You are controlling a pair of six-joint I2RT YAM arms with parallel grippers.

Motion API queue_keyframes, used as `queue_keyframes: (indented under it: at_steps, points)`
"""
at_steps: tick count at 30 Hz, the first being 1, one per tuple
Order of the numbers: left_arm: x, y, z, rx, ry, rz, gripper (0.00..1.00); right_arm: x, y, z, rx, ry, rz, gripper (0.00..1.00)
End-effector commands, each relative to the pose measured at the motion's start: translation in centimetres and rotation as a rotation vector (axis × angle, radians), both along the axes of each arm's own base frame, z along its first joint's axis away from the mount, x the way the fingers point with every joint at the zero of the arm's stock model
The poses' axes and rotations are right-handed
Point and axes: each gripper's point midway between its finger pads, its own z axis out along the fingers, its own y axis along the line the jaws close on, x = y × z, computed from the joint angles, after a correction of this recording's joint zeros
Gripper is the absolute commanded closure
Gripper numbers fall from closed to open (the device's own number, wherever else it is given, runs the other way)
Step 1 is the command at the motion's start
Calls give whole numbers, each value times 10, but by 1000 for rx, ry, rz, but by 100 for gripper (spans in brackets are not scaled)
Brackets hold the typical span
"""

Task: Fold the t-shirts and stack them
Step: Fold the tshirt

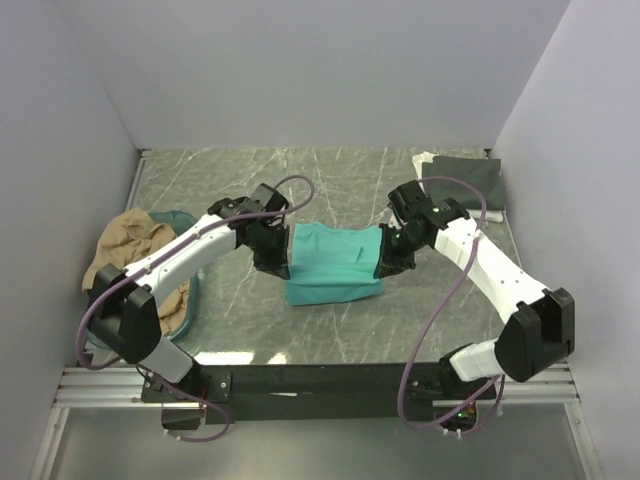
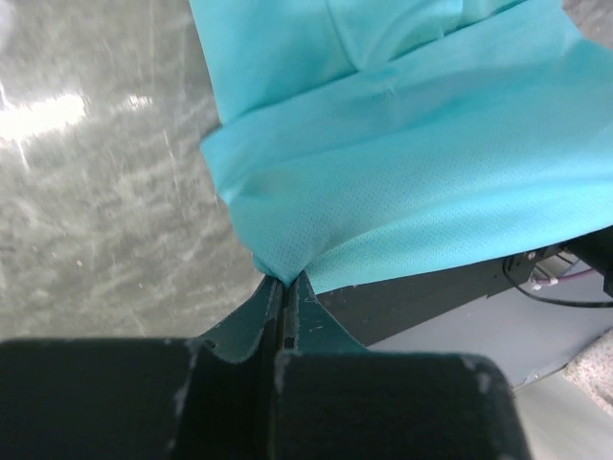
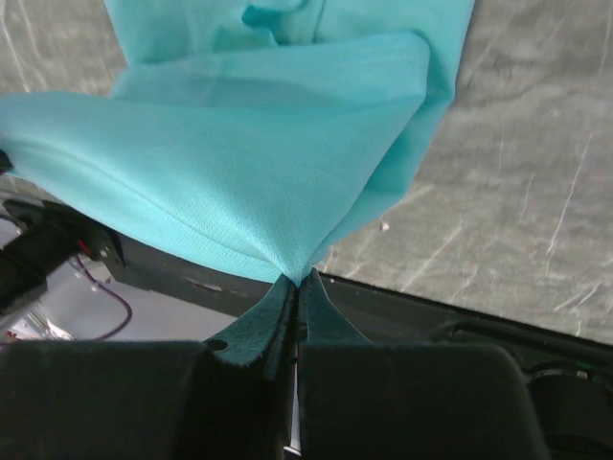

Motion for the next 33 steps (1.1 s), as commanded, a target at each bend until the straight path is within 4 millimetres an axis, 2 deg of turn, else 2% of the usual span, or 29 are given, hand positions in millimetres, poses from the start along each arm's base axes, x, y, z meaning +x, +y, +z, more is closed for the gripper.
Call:
queue_keyframes:
  at_steps: [1,11,12,14,16,25,27,33]
  points:
    - [21,-3,3,5,-51,-46,99,26,-5,11,-18,-71,0,100]
    - [73,-9,-3,36,-112,6,99,65,-2,-11,-14,-55,-31,100]
    - [78,-7,-10,57,-107,5,99,69,-2,-9,-16,-61,-33,100]
    - [87,-8,-9,68,-120,7,99,76,-5,-10,-14,-59,-48,100]
    - [93,-7,-16,85,-116,12,99,82,-6,-8,-1,-66,-58,100]
    - [133,-13,-30,61,-141,71,100,116,-8,-28,38,-39,-95,100]
    - [140,-14,-35,53,-132,88,100,125,-6,-27,49,-48,-94,100]
    - [153,-17,-46,30,-136,118,99,136,-9,-42,43,-25,-97,100]
